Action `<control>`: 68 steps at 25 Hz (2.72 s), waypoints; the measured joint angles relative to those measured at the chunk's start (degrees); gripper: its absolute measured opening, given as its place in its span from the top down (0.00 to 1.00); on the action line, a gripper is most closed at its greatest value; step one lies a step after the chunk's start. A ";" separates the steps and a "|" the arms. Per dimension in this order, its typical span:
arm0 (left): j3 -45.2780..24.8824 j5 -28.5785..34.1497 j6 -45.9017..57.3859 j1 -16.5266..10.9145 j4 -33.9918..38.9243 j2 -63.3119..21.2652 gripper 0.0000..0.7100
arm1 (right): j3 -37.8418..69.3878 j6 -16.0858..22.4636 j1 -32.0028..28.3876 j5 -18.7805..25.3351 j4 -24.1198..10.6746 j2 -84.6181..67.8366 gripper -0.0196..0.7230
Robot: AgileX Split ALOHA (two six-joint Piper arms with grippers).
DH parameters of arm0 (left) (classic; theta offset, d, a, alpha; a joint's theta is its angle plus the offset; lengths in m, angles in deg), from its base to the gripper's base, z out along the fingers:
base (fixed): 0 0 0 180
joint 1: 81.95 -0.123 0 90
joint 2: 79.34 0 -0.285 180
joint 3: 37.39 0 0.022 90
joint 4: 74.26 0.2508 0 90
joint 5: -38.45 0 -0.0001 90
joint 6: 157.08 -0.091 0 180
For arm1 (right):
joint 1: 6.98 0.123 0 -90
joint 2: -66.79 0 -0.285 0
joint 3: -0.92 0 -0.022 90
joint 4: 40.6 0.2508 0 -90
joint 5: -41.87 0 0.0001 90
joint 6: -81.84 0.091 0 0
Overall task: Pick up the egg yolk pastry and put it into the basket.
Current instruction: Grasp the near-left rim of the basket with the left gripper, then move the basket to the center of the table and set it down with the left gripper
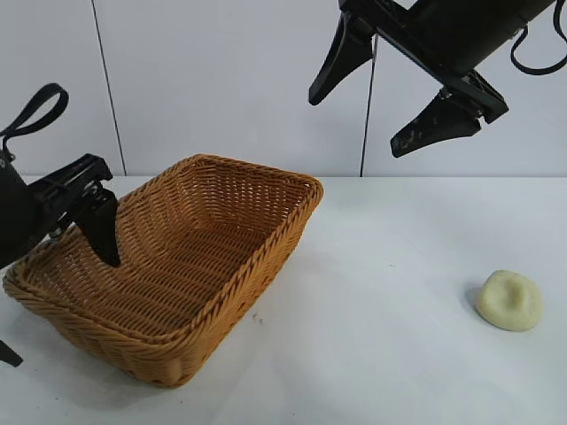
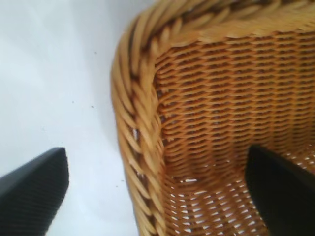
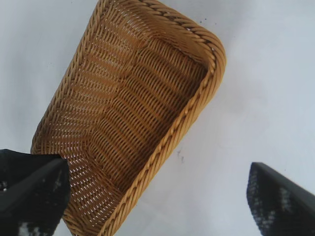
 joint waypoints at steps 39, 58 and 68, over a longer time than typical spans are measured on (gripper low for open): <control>37.90 34.37 -61.41 -11.05 -6.75 14.33 0.88 | 0.00 0.00 0.00 0.60 0.00 0.00 0.04; 42.02 31.77 -67.70 -11.11 -10.50 26.97 0.87 | 0.00 0.05 0.00 1.33 0.00 0.00 0.04; 42.58 34.18 -67.70 -11.11 -9.63 26.96 0.16 | 0.00 0.43 0.00 1.33 0.00 0.00 0.04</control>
